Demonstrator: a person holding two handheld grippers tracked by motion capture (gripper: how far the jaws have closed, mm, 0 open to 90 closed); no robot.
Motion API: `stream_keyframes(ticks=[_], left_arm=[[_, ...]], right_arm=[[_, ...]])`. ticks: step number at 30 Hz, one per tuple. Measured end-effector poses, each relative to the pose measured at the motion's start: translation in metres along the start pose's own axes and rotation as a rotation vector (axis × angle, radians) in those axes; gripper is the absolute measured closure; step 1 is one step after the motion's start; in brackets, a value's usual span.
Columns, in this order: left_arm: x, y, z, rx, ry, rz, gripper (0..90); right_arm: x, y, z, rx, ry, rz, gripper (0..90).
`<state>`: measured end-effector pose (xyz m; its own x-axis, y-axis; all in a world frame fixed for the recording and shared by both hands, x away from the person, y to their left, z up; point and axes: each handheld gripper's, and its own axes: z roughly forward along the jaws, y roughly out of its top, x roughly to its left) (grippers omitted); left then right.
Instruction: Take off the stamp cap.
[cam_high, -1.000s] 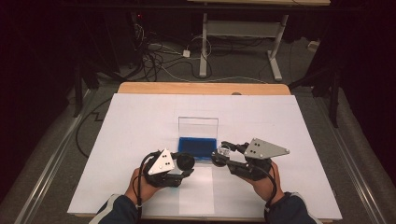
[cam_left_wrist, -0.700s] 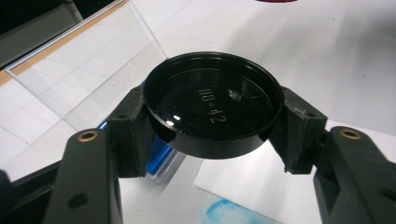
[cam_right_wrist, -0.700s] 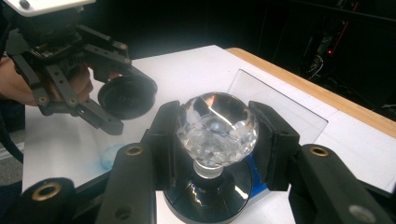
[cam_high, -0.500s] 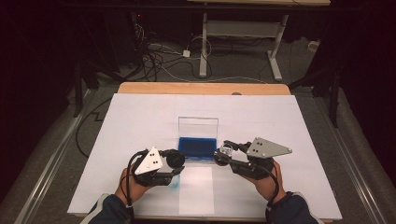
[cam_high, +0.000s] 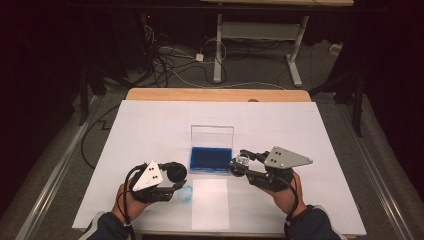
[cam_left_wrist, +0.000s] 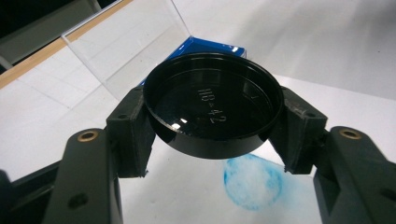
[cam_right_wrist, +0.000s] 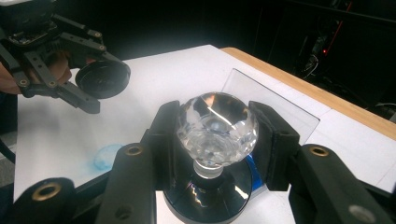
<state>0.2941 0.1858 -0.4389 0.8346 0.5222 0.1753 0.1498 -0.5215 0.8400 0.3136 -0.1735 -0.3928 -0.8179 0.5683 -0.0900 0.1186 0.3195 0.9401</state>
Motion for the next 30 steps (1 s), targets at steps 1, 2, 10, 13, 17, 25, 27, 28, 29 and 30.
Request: stream_keyframes(ticks=[1,2,10,13,17,25,27,28,29,30], left_arm=[[0.000,-0.001,-0.001,0.005,0.003,0.000,36.3],[0.000,-0.002,-0.002,0.009,0.003,0.001,36.3],[0.003,-0.011,-0.010,0.015,0.023,-0.012,36.3],[0.003,-0.013,-0.013,0.016,0.028,-0.015,36.3],[0.003,-0.016,-0.016,0.017,0.029,-0.022,36.3],[0.005,-0.023,-0.021,0.023,0.038,-0.035,36.3],[0.006,-0.025,-0.022,0.025,0.041,-0.040,36.3],[0.006,-0.026,-0.022,0.024,0.042,-0.045,36.3],[0.006,-0.027,-0.023,0.026,0.044,-0.047,36.3],[0.007,-0.028,-0.024,0.025,0.044,-0.052,36.3]], right_arm=[[0.000,0.000,0.000,0.002,-0.002,-0.001,56.5],[-0.001,0.000,0.000,0.003,-0.005,-0.004,56.5],[-0.004,0.001,0.005,-0.001,-0.018,0.005,56.5],[-0.005,0.001,0.008,-0.001,-0.022,0.009,56.5],[-0.007,0.002,0.011,0.005,-0.029,0.004,56.5],[-0.011,0.004,0.020,0.010,-0.034,0.008,56.5],[-0.011,0.004,0.022,0.014,-0.036,0.008,56.5],[-0.012,0.004,0.024,0.015,-0.036,0.011,56.5],[-0.013,0.004,0.025,0.012,-0.030,0.014,56.5],[-0.014,0.004,0.026,0.013,-0.033,0.013,56.5]])
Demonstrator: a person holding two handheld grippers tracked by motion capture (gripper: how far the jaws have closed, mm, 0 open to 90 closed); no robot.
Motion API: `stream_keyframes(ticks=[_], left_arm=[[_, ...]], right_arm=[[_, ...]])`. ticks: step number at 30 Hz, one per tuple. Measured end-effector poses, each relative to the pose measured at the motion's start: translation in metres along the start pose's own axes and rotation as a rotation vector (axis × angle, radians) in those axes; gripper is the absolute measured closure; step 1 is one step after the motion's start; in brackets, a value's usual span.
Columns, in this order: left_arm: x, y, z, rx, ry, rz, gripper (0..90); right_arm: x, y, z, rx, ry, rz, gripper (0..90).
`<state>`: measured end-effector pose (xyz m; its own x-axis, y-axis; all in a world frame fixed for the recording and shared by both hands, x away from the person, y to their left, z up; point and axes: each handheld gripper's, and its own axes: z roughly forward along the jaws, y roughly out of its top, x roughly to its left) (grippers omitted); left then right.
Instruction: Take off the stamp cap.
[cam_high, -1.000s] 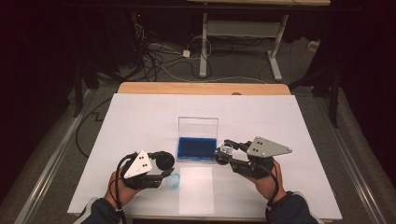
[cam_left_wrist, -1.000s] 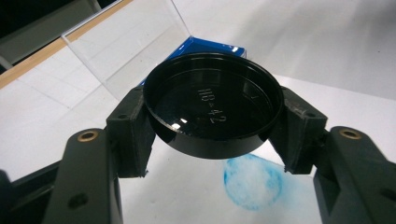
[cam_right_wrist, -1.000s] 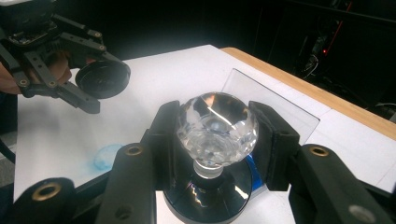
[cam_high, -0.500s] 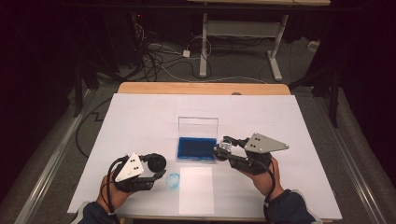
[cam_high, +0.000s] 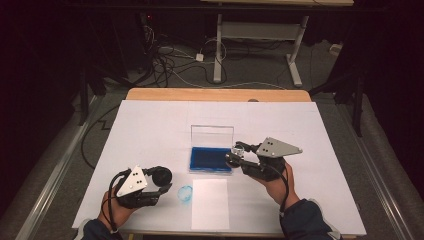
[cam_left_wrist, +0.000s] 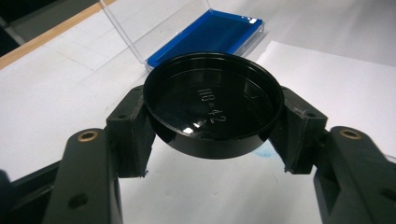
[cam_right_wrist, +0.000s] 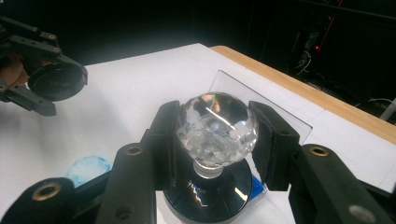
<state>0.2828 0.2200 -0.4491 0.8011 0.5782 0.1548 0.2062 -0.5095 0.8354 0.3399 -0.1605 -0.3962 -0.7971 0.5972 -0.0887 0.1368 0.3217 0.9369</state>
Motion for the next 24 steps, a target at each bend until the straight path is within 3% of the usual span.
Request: stream_keyframes(ticks=[9,24], left_arm=[[0.000,-0.007,-0.005,0.015,0.016,-0.011,36.3],[-0.001,-0.019,-0.010,0.024,0.033,-0.034,36.3]], right_arm=[[-0.007,0.004,0.009,0.005,0.003,-0.003,56.5],[-0.005,0.005,0.020,0.016,0.005,0.000,56.5]])
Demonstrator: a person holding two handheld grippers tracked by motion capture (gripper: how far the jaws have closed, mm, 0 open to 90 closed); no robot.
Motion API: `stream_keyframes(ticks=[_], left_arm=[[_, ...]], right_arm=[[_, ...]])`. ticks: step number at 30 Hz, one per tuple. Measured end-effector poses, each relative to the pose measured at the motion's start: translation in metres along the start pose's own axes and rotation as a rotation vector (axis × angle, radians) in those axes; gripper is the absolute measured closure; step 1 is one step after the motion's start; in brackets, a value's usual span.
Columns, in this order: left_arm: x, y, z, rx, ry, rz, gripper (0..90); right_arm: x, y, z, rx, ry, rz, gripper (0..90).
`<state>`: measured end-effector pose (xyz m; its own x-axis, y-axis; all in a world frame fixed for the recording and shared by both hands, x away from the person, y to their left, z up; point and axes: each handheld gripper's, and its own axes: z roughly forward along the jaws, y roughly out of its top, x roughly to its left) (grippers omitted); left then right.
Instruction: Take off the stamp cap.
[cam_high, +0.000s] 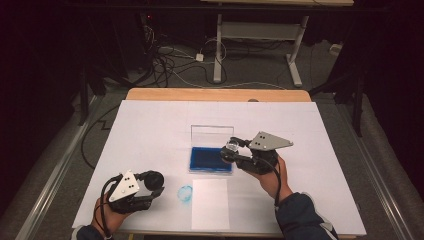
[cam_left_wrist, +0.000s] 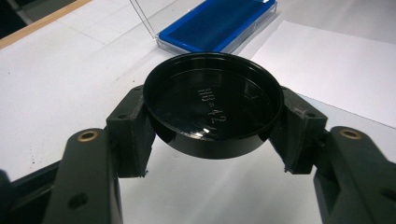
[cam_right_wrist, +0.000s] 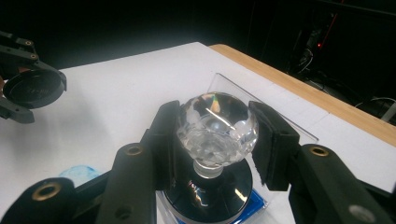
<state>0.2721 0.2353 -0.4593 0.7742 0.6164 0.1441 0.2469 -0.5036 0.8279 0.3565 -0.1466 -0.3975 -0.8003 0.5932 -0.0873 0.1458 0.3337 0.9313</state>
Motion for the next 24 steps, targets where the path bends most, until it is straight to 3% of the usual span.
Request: stream_keyframes(ticks=[24], left_arm=[[0.000,-0.001,0.001,-0.007,-0.015,-0.002,36.3]], right_arm=[[0.000,-0.006,0.035,0.048,-0.002,0.002,56.5]])
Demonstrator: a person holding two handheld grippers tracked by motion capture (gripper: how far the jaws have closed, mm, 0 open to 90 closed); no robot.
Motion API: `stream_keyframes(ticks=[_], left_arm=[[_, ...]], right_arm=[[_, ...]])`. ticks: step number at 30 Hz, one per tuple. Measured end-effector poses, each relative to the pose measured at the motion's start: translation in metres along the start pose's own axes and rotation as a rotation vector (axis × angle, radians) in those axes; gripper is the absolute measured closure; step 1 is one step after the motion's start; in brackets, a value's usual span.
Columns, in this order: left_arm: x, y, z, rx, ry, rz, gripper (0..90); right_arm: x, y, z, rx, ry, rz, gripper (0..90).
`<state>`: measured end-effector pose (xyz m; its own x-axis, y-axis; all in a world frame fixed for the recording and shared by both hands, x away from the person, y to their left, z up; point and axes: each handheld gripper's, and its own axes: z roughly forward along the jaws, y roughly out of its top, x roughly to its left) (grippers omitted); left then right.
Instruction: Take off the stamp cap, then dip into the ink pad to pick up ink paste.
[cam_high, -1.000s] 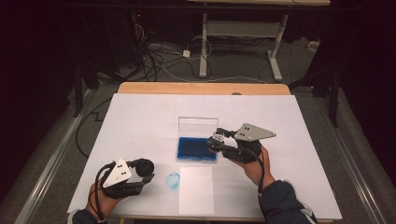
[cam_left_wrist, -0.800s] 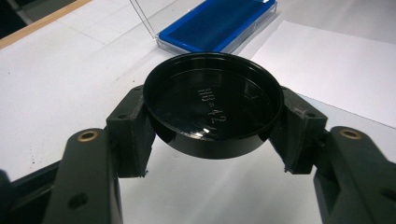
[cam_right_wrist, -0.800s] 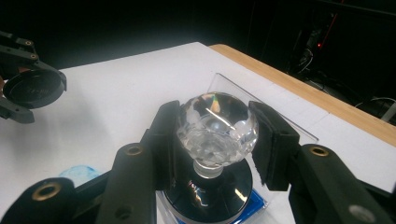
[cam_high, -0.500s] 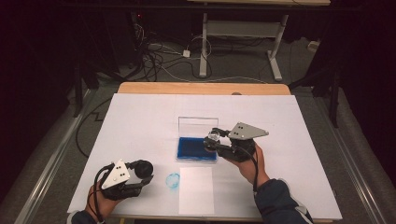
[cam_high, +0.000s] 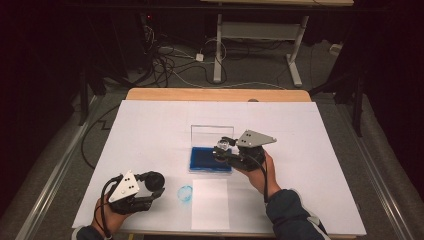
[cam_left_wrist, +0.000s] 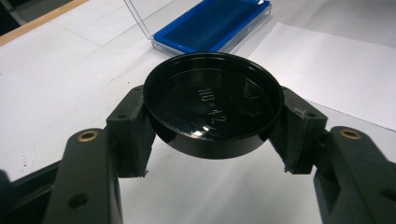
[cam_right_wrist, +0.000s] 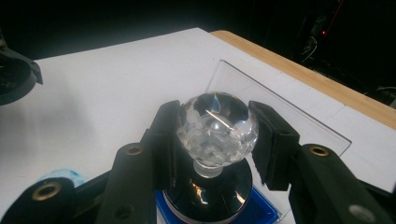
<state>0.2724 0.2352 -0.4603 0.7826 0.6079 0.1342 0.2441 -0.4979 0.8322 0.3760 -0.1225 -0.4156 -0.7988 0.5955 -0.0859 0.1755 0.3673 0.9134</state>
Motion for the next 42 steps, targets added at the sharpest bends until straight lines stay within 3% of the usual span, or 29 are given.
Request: stream_keyframes(ticks=[19,26,42], left_arm=[[0.002,-0.002,-0.002,-0.003,0.008,-0.018,36.3],[0.002,-0.003,-0.001,-0.003,0.005,-0.021,36.3],[0.001,-0.001,-0.002,0.000,0.000,-0.010,36.3]], right_arm=[[-0.009,-0.009,0.016,0.035,-0.040,0.007,56.5],[-0.010,-0.011,0.021,0.055,-0.041,-0.008,56.5],[-0.010,-0.025,0.035,0.081,-0.033,0.009,56.5]])
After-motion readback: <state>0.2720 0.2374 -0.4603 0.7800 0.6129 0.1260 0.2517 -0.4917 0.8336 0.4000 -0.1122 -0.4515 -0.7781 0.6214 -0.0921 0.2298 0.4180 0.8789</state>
